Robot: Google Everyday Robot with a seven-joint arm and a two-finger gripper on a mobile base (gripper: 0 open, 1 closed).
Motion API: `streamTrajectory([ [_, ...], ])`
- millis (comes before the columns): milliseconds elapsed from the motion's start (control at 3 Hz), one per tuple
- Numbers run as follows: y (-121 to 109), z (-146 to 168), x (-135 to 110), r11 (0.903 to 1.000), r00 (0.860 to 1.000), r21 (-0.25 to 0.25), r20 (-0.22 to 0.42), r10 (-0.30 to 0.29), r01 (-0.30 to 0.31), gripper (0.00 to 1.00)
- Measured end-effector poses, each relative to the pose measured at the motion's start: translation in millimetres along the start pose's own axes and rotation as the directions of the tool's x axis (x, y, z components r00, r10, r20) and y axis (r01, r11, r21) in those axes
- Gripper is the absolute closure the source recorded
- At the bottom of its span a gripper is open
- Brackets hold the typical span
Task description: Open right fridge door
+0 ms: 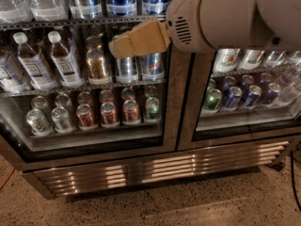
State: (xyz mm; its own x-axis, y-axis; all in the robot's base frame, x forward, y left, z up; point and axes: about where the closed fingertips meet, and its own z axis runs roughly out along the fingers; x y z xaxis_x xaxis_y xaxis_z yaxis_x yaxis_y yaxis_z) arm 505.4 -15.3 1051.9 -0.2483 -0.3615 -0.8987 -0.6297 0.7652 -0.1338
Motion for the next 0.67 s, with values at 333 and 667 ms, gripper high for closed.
streamTrajectory([
  [333,-4,7,-3,0.9994,1.0,0.034,-0.009,-0.001,0.001,0.0],
  [667,4,32,-3,0.9993,0.998,0.038,-0.057,0.006,-0.004,0.0],
])
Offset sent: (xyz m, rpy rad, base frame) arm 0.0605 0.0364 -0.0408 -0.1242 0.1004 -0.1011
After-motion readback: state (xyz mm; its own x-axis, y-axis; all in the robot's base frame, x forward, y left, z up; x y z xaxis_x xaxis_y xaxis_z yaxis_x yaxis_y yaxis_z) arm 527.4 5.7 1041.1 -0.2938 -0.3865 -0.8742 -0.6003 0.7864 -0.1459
